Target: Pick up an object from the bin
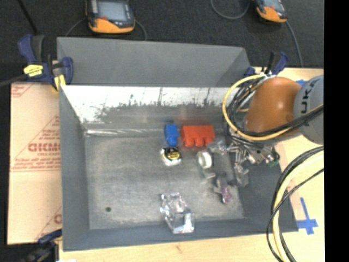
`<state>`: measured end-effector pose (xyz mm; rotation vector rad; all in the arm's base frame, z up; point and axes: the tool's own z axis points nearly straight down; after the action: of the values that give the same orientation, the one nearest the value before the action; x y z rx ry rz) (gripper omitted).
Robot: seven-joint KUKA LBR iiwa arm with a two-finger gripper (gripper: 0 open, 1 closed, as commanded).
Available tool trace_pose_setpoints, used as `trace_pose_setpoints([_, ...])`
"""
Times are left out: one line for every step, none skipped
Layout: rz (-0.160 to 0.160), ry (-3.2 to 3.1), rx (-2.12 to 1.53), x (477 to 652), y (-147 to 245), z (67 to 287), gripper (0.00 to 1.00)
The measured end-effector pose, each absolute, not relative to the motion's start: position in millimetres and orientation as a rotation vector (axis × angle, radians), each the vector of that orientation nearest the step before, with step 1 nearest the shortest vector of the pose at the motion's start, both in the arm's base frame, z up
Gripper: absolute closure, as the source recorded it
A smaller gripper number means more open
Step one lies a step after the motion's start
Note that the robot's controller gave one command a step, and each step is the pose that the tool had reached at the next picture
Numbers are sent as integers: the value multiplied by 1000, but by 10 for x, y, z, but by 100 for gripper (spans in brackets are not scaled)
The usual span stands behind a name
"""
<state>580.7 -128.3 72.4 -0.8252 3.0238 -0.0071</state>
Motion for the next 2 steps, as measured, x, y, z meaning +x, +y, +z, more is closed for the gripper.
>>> trace_pose_setpoints([-4,2755,-1504,5350,-1178,711,0])
trace_pose_setpoints([-4,2754,-1504,5353,-1179,711,100])
